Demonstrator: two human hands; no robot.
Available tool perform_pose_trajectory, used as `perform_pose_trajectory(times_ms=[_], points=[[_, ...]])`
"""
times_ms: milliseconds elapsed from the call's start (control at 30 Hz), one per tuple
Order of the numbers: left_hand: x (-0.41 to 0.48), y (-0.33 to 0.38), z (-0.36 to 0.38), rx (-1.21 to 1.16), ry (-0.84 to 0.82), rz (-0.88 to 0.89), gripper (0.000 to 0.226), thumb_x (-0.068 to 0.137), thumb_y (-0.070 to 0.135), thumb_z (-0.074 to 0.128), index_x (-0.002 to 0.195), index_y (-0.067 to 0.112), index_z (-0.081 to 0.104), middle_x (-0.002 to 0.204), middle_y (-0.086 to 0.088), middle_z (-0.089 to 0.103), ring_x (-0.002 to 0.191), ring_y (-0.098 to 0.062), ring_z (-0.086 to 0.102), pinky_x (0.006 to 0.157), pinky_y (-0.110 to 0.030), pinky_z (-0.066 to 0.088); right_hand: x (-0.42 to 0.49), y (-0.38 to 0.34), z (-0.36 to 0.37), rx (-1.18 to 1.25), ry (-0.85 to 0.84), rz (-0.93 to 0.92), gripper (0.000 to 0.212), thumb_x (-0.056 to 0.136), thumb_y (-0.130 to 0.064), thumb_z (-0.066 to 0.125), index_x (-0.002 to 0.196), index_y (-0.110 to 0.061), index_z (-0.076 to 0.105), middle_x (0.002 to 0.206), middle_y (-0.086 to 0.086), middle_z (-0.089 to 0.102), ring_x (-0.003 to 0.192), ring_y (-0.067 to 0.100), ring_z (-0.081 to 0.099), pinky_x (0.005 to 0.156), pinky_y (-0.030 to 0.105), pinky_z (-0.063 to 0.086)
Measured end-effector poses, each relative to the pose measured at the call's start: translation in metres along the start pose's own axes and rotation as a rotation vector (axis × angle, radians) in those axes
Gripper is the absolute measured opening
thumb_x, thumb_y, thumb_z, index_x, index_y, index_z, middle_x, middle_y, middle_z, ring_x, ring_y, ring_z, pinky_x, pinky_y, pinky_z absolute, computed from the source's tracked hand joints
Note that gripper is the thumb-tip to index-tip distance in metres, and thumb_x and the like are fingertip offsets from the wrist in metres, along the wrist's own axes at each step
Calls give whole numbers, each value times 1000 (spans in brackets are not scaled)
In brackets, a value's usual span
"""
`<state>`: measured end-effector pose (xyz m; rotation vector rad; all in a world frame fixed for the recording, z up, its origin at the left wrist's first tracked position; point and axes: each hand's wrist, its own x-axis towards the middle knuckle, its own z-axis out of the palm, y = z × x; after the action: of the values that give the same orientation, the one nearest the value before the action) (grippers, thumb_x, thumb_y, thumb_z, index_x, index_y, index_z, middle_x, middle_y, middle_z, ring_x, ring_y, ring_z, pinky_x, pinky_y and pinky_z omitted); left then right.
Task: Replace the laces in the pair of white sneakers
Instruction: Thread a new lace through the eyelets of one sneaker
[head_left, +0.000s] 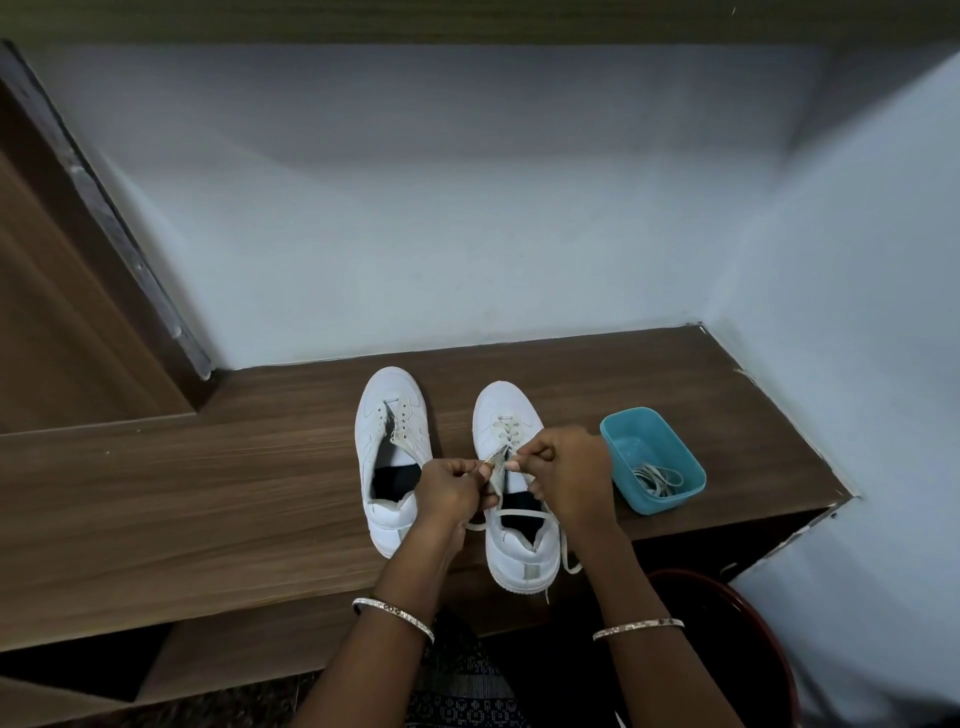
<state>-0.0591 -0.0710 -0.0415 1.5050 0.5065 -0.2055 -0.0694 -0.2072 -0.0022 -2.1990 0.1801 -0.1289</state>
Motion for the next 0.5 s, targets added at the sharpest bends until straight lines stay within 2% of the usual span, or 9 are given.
perform_pose_trajectory(times_ms=[67, 200, 333, 500], points=[[0, 0, 0, -7, -3, -10, 14, 94, 7, 64, 82, 4, 71, 61, -10, 66, 46, -15, 60, 62, -28, 54, -1, 3, 5, -146, 24, -111, 5, 77, -19, 83, 80, -18, 79, 76, -4, 74, 66, 9, 67, 64, 27, 55], [-1, 1, 0, -19, -9, -17, 16, 95, 7, 62, 82, 3, 71, 65, -11, 67, 46, -15, 59, 58, -26, 51, -5, 4, 10, -307, -18, -248, 13, 90, -17, 70, 98, -15, 80, 95, 2, 74, 85, 15, 65, 77, 28, 51], [-2, 1, 0, -24, -11, -16, 17, 96, 8, 61, 82, 3, 72, 66, -12, 69, 46, -14, 59, 55, -25, 51, -9, 2, 17, -341, -13, -250, 17, 93, -15, 64, 103, -14, 78, 100, 5, 72, 91, 20, 64, 74, 20, 39], [-3, 1, -1, -8, -12, -19, 18, 96, 8, 60, 85, 2, 72, 68, -14, 69, 47, -15, 58, 54, -24, 50, -6, -2, 21, -336, 34, -150, 13, 91, -20, 68, 99, -17, 78, 96, 1, 75, 90, 16, 65, 73, 18, 40]])
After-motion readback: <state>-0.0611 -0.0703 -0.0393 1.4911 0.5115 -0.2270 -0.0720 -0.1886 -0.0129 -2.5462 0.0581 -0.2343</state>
